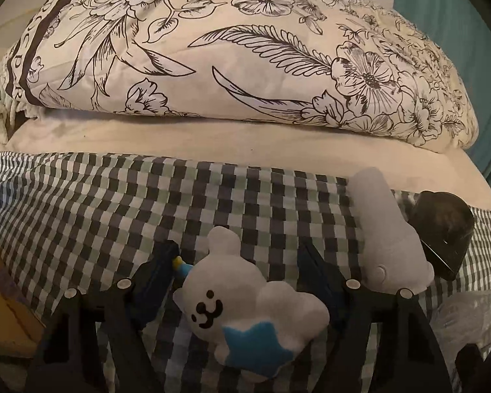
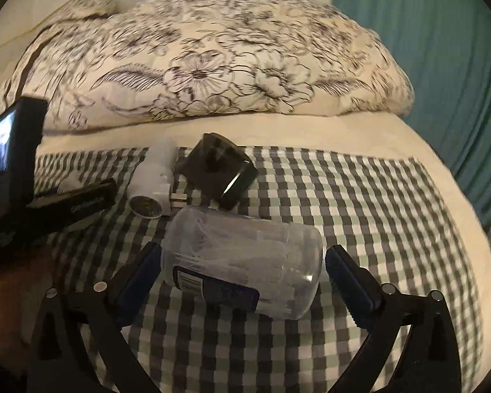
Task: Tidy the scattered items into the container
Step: 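Grasp the white cat figurine with the left tool while the right grasps the clear swab container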
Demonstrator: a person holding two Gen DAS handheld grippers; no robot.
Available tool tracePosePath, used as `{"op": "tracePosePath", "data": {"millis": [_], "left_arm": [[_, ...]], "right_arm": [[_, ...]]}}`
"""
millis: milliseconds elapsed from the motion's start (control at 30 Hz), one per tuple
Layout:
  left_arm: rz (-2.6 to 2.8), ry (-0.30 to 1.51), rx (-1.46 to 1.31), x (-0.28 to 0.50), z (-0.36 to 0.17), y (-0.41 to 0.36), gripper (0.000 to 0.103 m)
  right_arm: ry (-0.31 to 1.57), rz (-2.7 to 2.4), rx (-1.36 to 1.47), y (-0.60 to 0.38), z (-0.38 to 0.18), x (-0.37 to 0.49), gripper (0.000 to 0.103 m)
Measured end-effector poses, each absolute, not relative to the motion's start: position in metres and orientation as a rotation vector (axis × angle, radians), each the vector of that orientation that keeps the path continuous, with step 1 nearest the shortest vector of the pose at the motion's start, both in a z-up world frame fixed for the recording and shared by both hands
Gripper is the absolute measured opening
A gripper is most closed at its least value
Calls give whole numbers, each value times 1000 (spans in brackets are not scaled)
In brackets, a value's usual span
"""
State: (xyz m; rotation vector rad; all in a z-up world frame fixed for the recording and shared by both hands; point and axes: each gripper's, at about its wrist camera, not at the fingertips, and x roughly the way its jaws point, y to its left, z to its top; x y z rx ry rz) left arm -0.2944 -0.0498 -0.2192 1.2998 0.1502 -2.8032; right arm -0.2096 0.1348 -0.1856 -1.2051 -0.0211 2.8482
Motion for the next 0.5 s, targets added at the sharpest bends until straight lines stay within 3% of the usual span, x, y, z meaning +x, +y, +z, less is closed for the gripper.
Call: {"op": "tracePosePath", "data": {"millis": [267,367,400,500], "left_arm": [[-2823,106,1276,-284,-214,-48,76],[-2832,71,1261,-281,-210,-47,73],[-2833,59,1248,-279,-208,-47,34],[-2830,60,1274,-280,-205,-46,32]], "right_arm": [[60,2751,-1238,147,-199,-214,101],[177,2758,-1281,156,-203,-214,101],[201,2763,-1282,158,-203,-213,101],[181,2789,-1265,157,-199,-209,95]]}}
